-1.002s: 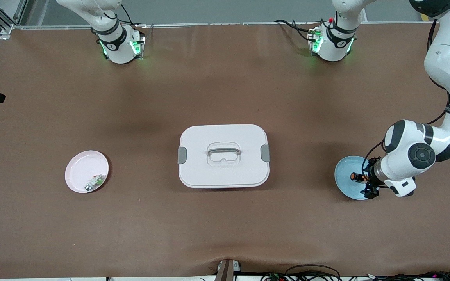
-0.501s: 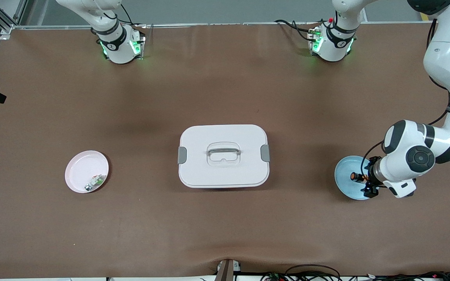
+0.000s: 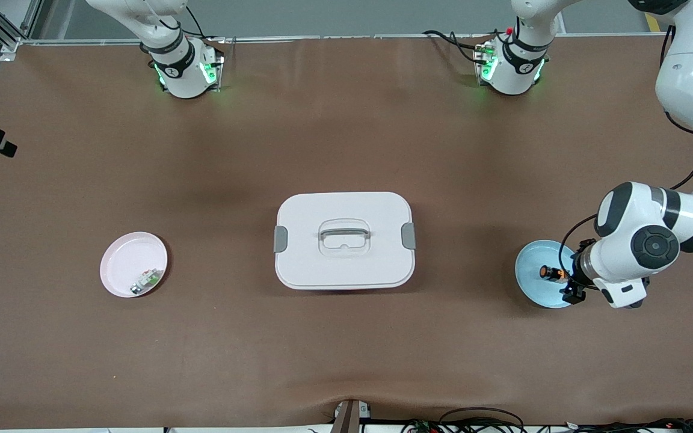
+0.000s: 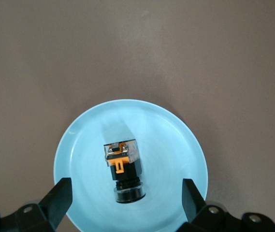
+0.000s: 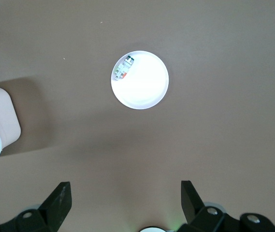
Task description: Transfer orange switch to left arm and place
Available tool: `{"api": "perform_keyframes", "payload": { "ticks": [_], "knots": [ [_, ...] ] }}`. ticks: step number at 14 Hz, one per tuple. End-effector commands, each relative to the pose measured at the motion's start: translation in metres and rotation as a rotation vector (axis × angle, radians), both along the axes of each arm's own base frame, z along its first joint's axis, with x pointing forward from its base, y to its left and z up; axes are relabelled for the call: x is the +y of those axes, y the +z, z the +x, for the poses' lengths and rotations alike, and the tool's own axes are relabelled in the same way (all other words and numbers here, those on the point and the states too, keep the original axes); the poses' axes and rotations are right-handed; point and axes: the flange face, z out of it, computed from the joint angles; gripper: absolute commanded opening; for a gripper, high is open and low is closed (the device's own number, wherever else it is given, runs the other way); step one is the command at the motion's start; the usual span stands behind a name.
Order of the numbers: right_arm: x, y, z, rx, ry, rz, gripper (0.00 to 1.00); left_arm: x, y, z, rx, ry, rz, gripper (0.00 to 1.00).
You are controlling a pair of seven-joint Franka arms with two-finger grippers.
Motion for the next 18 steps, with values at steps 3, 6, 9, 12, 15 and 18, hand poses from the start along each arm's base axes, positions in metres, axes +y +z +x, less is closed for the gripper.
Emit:
{"api": "perform_keyframes", "payload": {
  "ticks": [3, 6, 9, 12, 15, 18],
  "knots": [
    [0.002, 0.006, -0.001, -0.007, 0.039, 0.003, 1.0, 0.005, 0.038, -0.002, 0.051, -0.234, 0.049, 1.0],
    [0.001, 0.007, -0.001, -0.014, 0.107, 0.002, 1.0, 0.01, 0.054, -0.005, 0.1, -0.353, 0.04, 1.0],
    [0.003, 0.007, -0.001, -0.014, 0.11, 0.002, 1.0, 0.015, 0.074, -0.003, 0.112, -0.417, 0.01, 1.0],
    [0.003, 0.007, 0.0, -0.017, 0.11, 0.001, 1.0, 0.014, 0.096, -0.003, 0.098, -0.54, 0.014, 1.0],
    [0.003, 0.008, 0.0, -0.021, 0.107, -0.001, 1.0, 0.016, 0.12, 0.006, 0.058, -0.639, 0.016, 1.0],
    [0.002, 0.009, 0.0, -0.02, 0.093, -0.008, 1.0, 0.01, 0.144, 0.015, 0.016, -0.699, 0.028, 1.0]
  ]
}}
